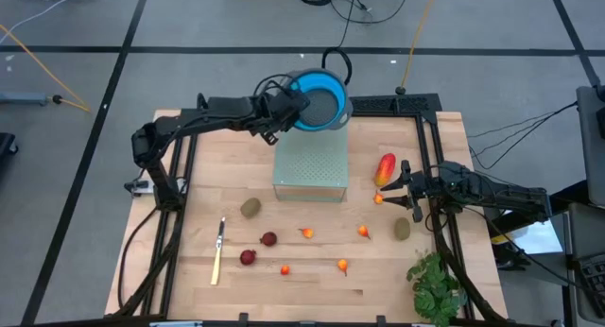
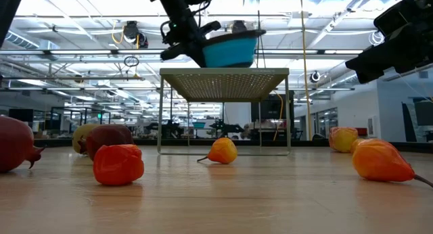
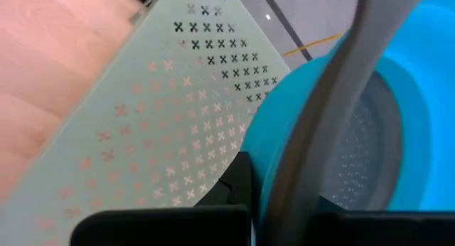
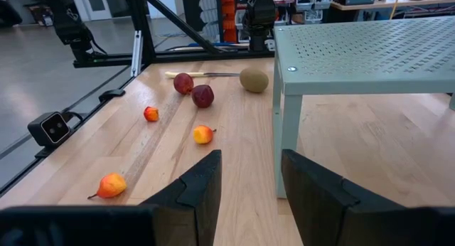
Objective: Pick & Place Fruit
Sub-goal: Put the blue strainer bowl on the shelf
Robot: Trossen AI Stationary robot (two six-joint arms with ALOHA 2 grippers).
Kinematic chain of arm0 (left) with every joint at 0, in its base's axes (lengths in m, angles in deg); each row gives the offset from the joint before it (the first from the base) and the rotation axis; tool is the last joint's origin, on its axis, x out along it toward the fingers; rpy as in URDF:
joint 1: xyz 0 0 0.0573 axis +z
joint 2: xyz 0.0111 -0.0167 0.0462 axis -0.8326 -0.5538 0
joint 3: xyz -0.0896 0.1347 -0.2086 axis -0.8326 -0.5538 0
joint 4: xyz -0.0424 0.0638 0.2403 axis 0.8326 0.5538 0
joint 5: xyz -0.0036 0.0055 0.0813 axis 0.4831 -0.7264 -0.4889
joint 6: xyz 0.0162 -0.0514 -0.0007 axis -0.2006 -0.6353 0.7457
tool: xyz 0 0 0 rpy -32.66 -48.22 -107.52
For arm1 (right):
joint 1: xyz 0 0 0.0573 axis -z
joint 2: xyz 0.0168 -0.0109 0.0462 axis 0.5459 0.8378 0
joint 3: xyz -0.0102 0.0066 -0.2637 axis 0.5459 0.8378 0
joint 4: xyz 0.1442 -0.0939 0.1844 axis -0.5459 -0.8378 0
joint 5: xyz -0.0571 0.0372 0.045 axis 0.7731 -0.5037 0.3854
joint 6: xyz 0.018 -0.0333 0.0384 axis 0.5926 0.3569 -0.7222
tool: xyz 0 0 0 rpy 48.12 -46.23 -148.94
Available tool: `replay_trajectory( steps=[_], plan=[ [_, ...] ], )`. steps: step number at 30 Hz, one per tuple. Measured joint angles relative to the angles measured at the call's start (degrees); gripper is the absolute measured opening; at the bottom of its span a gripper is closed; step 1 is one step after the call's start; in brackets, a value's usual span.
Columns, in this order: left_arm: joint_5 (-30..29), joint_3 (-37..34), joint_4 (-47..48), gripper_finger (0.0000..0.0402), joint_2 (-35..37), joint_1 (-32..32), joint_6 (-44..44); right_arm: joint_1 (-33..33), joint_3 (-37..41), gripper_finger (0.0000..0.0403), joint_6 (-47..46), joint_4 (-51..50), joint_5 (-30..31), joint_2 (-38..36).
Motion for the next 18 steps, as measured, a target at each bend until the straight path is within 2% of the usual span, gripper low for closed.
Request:
replay_trajectory(
  steps=[6,18],
  plan=[
    [-1.54,0.02,-0.27,0.0,-0.41,-0.15,-0.63,0.0,0.0,0.0139,0.0,0.01,0.0,0.02],
    [-1.06,0.02,0.24,0.0,-2.41,-0.43,-1.51,0.0,0.0,0.0139,0.0,0.0,0.0,0.0]
  ],
)
